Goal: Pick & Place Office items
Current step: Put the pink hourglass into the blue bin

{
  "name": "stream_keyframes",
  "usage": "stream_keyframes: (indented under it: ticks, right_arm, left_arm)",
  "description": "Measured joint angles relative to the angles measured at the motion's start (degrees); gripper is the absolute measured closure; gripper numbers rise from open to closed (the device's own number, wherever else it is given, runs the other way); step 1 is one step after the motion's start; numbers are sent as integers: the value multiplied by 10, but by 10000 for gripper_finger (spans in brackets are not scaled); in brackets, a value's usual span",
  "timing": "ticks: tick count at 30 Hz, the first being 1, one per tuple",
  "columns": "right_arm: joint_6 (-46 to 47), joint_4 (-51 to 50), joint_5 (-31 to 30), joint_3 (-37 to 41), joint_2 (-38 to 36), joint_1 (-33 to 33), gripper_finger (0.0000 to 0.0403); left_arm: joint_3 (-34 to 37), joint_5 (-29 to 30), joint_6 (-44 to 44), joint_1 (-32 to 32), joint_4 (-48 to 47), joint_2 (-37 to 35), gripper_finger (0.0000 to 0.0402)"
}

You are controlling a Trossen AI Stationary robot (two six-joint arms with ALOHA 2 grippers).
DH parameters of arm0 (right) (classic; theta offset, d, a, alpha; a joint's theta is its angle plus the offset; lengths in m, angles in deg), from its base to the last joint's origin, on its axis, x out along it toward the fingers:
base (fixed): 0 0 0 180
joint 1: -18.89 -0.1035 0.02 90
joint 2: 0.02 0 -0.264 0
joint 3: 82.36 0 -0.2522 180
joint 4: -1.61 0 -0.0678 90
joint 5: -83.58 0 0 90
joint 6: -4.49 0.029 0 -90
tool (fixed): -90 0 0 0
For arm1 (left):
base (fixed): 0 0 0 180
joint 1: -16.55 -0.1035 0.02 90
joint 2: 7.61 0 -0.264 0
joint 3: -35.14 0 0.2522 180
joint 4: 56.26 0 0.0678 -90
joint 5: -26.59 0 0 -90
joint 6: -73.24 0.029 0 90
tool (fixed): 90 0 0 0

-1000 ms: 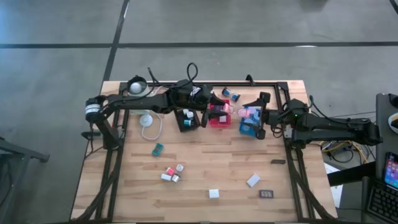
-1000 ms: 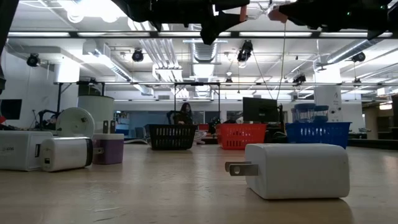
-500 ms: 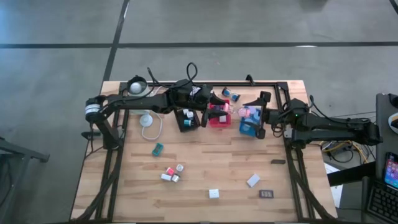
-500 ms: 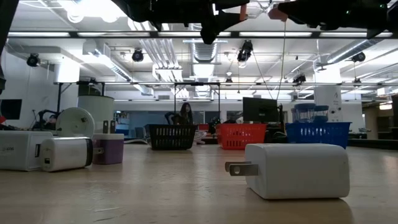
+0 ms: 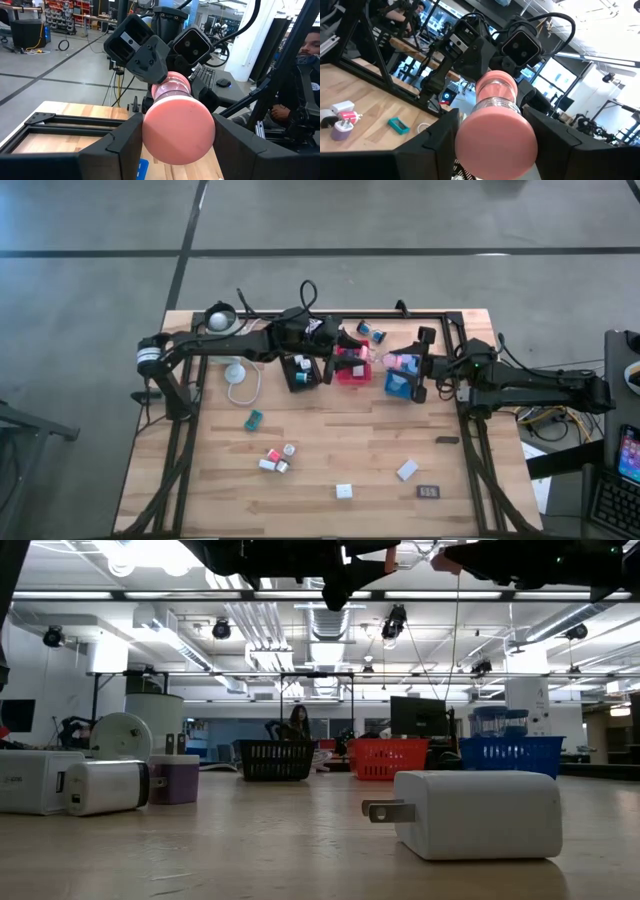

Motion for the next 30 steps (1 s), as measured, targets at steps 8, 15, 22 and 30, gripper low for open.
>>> stream_keyframes:
  ticks: [8,15,22,30]
  right_arm:
    - [17,0,0,0,0,0,211]
    - [26,-1,-2,0,-4,0,211]
    - [36,-10,-2,0,-9,0,211]
    - [57,-26,3,0,-12,0,211]
  left_arm:
    - [0,-14,-3,0,-6,0,186]
    - [0,-27,11,-2,-123,-48,43]
    - [1,55,115,3,-407,-161,35]
    - [106,143,127,14,-472,-342,182]
